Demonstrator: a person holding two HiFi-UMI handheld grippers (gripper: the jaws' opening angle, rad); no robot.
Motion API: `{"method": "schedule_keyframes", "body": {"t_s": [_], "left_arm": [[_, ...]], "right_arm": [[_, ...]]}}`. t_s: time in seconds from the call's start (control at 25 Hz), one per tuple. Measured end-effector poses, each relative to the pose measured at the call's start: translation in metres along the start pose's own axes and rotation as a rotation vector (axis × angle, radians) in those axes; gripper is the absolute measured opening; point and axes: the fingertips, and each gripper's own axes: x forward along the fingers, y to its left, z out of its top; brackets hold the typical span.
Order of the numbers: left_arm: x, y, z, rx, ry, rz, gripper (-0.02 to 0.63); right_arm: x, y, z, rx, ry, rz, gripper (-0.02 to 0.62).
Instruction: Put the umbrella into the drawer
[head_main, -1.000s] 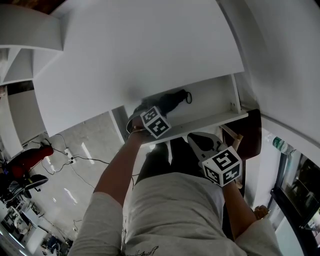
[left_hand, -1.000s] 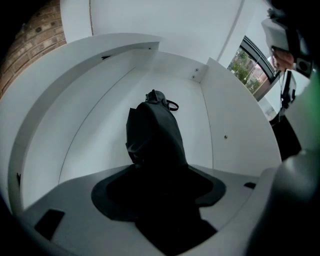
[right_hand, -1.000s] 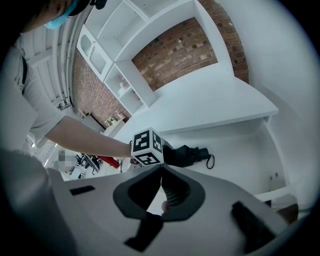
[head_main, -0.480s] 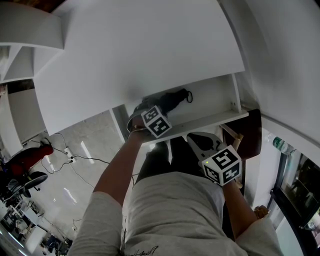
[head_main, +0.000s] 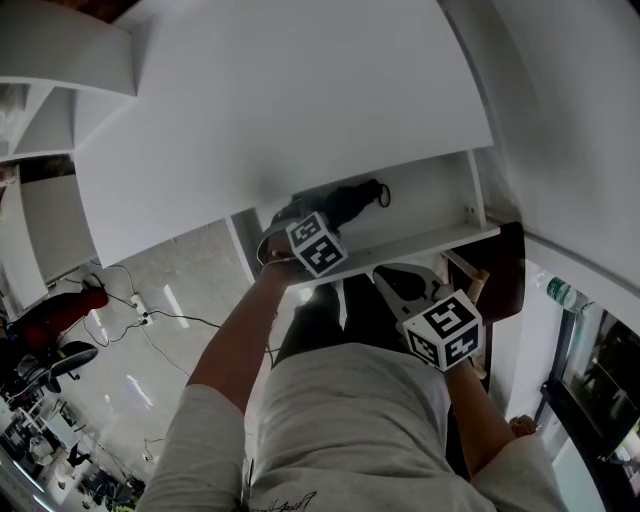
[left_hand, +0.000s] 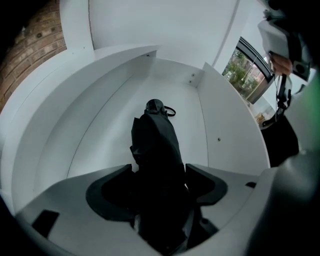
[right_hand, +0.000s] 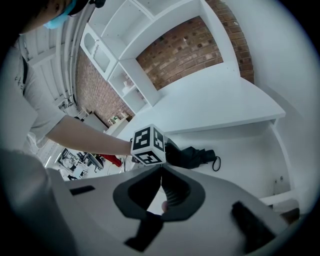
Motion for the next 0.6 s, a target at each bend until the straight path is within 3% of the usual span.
{"method": "schedule_keyframes", "body": {"t_s": [0.6], "left_arm": [[-0.029, -0.001, 0.007, -0.017, -0.051, 0.019, 0.321]], "right_arm": [[-0.004, 0.011, 0.013, -0.037, -0.022, -0.014, 0.029]]}}
